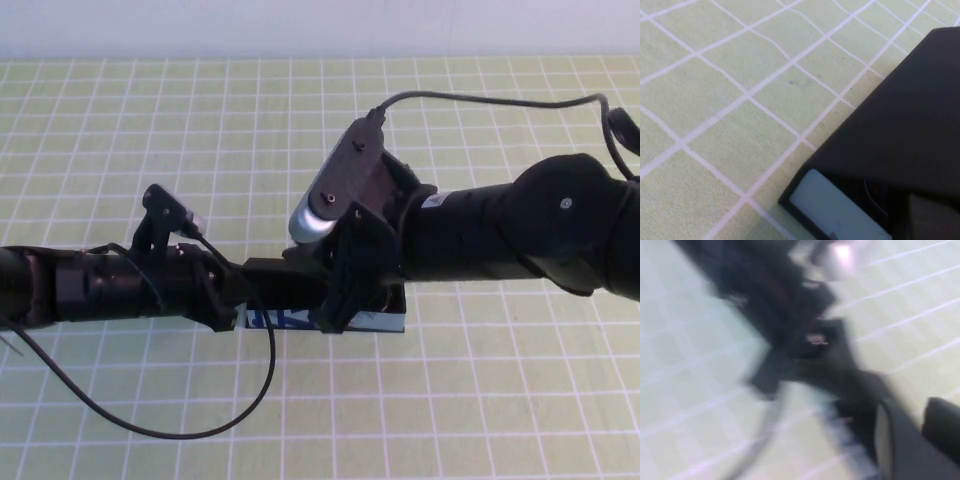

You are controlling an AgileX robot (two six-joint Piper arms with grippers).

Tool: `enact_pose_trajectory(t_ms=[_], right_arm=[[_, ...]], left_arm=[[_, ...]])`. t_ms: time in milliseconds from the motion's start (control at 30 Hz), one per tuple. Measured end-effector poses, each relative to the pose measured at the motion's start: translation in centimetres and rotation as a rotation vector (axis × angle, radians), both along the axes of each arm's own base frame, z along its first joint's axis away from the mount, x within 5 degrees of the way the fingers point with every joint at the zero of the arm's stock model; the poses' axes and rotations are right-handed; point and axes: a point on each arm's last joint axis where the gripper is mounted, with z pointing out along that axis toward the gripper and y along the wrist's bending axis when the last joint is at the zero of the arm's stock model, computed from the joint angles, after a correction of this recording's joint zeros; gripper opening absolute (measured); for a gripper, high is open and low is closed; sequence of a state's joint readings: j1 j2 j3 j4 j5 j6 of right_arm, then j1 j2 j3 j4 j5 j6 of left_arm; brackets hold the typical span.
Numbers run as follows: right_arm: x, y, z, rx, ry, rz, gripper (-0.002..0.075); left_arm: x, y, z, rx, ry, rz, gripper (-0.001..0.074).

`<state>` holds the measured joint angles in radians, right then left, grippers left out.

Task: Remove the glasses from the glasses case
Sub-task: Pick up the glasses from the glasses case

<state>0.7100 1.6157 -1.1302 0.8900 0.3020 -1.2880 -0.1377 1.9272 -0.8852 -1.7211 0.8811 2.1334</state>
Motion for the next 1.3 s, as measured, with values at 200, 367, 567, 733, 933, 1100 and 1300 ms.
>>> enact_pose_trajectory(t_ms=[200,367,567,733,933,1100,1300], right_arm=[[-1.5,0.0,-1.2,0.009,0.342,-0.041,-0.0003],[-0.5,-0.2,-4.5,-0.098,0.445,-0.169,-0.0014],[1.4,0.2,-6.5,-0.077,0.392,-0.277,-0.0016],[2.5,0.4,-6.1,0.001,0.294,-0.334,-0.0018],[3.9,-0.5,-5.6,0.058,0.231,-0.397,-0.0018],[5.6,-1.4,-5.5,0.08,0.226,-0.447,-0.0018],[8.1,-0.8,-5.6,0.077,0.258,-0.449,-0.0018]], left_arm=[[0.0,0.0,0.0,-0.005,0.011,0.006,-0.0004],[0.0,0.0,0.0,-0.008,0.017,0.009,-0.0004],[0.0,0.0,0.0,-0.012,0.02,0.009,-0.0004],[0.0,0.0,0.0,-0.013,0.023,0.01,-0.0004],[0.0,0.0,0.0,-0.013,0.023,0.01,-0.0004],[0.0,0.0,0.0,-0.013,0.023,0.01,-0.0004],[0.0,0.0,0.0,-0.013,0.023,0.01,-0.0004]])
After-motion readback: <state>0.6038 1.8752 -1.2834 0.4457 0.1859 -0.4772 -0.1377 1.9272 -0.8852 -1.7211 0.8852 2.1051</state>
